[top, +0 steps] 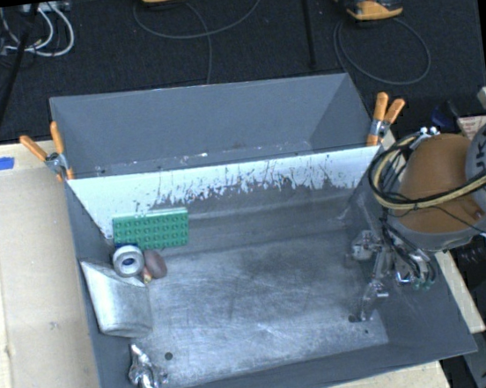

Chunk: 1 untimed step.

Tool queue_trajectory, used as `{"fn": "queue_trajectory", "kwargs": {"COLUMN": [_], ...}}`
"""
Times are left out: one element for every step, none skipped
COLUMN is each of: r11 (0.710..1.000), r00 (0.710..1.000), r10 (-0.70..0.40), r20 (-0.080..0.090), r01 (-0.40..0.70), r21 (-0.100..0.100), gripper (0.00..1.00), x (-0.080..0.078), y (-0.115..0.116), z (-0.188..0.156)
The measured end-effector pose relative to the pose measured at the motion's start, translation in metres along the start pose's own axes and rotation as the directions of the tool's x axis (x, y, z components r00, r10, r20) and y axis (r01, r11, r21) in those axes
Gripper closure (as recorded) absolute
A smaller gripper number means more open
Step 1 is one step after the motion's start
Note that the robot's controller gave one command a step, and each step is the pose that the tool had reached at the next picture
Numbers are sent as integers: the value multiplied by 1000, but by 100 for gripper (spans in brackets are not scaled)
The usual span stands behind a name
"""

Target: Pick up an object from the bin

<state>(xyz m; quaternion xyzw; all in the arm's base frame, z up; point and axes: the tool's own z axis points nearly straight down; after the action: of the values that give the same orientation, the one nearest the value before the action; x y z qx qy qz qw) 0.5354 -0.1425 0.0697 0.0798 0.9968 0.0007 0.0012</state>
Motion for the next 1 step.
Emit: {"fn": "queue_trajectory", "kwargs": {"r11": [921], "r00": [921], "r10": [389], "r20": [-2], "r01": [-389], "r21": [3], "gripper": [0], "x": [-55], "y": [25], "z": [-2]}}
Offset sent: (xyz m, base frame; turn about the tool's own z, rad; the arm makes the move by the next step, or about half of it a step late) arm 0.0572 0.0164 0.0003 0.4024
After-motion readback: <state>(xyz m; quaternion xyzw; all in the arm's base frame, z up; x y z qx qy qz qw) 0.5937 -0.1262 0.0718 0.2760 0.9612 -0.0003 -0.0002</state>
